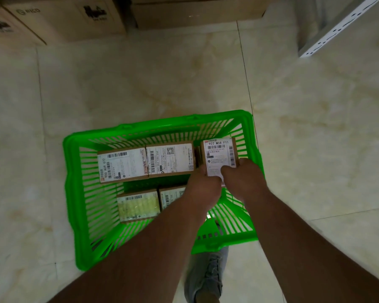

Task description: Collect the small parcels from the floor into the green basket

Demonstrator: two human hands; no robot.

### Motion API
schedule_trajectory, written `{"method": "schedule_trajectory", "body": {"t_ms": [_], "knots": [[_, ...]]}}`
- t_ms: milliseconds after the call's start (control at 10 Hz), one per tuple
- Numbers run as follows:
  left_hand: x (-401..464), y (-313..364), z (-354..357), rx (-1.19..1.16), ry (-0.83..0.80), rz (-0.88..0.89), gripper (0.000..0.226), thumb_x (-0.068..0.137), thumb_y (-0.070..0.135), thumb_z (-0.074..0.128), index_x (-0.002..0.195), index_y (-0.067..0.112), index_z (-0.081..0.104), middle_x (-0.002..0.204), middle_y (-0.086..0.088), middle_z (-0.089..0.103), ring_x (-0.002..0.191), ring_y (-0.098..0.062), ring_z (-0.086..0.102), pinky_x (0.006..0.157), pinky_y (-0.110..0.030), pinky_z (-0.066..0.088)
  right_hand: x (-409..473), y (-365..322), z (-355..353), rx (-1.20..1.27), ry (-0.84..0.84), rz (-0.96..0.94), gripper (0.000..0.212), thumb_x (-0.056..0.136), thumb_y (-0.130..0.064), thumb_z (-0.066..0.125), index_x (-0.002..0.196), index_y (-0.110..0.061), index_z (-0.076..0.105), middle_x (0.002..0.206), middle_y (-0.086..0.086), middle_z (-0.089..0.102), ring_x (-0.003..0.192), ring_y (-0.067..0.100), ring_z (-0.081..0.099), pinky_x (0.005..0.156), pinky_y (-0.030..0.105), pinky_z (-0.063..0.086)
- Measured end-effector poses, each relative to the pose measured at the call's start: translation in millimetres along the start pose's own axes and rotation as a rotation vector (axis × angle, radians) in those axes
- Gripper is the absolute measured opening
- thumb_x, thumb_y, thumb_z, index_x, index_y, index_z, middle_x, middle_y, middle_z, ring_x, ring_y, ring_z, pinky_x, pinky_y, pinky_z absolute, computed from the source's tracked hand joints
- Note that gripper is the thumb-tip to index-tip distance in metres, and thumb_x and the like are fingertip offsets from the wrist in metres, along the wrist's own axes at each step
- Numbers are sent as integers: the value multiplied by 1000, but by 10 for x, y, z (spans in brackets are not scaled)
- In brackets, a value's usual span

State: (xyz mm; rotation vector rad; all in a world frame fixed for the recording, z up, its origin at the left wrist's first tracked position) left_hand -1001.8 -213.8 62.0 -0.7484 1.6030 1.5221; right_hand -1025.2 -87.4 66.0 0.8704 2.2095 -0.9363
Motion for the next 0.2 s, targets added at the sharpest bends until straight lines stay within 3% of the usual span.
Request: {"method": "schedule_trajectory", "body": {"t_ms": [100,200], "knots": [[79,-45,10,24,10,6,48,102,2,44,144,22,55,134,9,62,91,2,59,67,-3,46,59,14,80,37,-29,-7,42,85,-19,59,126,-14,66,122,4,71,90,18,58,52,14,35],[61,-168,58,32,-3,64,50,101,12,43,148,29,53,146,3,59,126,-12,57,107,-28,46,-21,91,132,68,-44,-29,48,84,-22,57,131,-19,63,126,2,70,101,19,64,59,14,39]]}}
Point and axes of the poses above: each hand's wrist, its own x-axis towards the middle knuckle, its own z-axis out of the palm, y = z × x, the point moved 8 cm from there along x, towards the middle knuckle
